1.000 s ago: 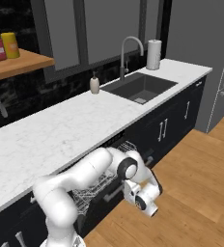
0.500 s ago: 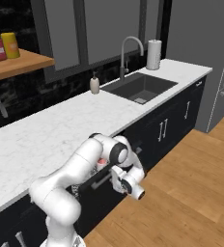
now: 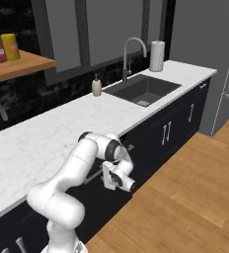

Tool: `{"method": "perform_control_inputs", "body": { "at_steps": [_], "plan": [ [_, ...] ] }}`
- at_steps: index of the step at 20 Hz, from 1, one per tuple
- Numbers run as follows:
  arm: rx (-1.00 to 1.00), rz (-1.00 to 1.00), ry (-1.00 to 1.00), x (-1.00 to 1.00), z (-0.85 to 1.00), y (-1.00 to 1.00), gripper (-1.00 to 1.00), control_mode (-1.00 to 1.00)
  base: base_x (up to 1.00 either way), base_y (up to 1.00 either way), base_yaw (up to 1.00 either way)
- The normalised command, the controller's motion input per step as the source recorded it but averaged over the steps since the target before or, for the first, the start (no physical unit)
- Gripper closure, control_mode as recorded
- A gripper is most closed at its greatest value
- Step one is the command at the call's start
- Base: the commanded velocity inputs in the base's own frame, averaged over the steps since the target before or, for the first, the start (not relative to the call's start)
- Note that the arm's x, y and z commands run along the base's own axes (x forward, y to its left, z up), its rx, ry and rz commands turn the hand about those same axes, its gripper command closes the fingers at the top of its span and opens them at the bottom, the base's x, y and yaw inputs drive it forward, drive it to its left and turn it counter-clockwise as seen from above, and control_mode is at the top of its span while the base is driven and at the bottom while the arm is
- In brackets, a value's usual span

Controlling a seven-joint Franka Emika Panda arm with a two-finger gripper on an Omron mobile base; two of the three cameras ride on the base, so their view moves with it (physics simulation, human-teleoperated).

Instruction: Pick up the cup and bowl from the counter, place them in the dishwasher, and close the dishwasher door.

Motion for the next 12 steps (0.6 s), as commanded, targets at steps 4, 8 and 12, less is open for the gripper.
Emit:
{"method": "perform_control_inputs", "body": {
  "at_steps": [4, 8, 12],
  "plan": [
    [0.23, 0.05, 0.30, 0.58, -0.38, 0.98, -1.00, -1.00, 0.00, 0.00, 0.00],
    [0.25, 0.04, 0.32, 0.56, -0.41, 0.97, -1.00, -1.00, 0.00, 0.00, 0.00],
    [0.23, 0.03, 0.27, 0.37, -0.33, 0.72, -1.00, -1.00, 0.00, 0.00, 0.00]
  ]
}}
